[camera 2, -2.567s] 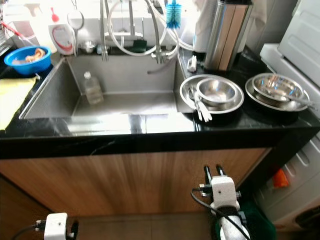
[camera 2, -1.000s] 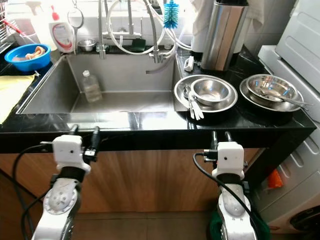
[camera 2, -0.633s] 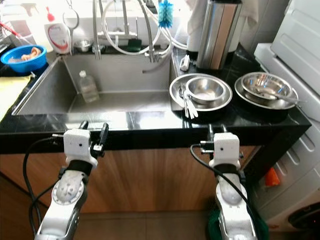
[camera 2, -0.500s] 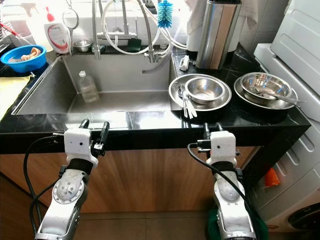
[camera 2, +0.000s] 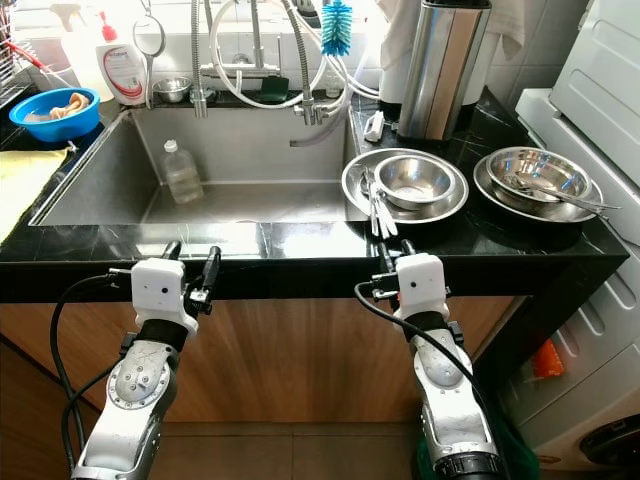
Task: Kitchen organization
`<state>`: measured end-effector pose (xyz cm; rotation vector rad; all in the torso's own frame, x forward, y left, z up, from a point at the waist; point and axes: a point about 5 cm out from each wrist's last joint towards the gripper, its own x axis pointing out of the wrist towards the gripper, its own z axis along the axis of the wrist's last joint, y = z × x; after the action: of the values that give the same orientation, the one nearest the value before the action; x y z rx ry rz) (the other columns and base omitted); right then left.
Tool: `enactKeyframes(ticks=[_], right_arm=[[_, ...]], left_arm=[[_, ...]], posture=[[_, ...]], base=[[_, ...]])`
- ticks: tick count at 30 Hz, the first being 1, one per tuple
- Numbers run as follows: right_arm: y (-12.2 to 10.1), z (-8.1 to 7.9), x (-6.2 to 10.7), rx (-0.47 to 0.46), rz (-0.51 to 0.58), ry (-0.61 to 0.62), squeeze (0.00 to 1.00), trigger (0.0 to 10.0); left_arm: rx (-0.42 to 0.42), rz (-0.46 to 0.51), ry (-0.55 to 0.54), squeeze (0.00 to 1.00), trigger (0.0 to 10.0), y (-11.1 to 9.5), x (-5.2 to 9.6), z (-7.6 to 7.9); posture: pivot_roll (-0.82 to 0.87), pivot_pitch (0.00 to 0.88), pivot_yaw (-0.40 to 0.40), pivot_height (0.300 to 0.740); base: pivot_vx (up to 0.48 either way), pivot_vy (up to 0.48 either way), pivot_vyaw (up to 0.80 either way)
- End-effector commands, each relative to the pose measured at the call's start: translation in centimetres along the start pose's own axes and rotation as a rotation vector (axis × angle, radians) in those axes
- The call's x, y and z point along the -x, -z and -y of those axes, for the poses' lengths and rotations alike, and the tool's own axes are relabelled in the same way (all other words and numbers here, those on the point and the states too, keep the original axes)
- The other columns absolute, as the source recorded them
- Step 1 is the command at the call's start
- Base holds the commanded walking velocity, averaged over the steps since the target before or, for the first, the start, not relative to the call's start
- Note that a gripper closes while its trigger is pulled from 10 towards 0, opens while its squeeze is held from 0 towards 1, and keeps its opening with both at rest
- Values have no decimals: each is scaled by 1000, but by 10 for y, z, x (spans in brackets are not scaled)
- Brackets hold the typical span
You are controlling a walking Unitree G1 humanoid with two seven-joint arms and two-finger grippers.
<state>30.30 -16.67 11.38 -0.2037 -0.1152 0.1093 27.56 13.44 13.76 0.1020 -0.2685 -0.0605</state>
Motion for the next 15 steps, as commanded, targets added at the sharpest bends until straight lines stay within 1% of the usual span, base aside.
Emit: enactKeyframes(ticks=[1, 7, 15], right_arm=[[-4, 0, -4, -7, 23, 10, 0, 10000], [-11, 4, -11, -4, 59, 67, 0, 10000], [-11, 5, -14, -1, 64, 79, 0, 10000]], left_arm=[[2, 0, 8, 0, 10000, 1, -2, 2], [-1, -9, -7, 0, 10000, 3, -1, -1], [-4, -16, -11, 0, 10000, 5, 0, -1]], posture=[[-95, 0, 14, 740], [-85, 0, 13, 740], [-78, 0, 11, 740]], base=[[0, 0, 0], [0, 0, 0], [0, 0, 0]])
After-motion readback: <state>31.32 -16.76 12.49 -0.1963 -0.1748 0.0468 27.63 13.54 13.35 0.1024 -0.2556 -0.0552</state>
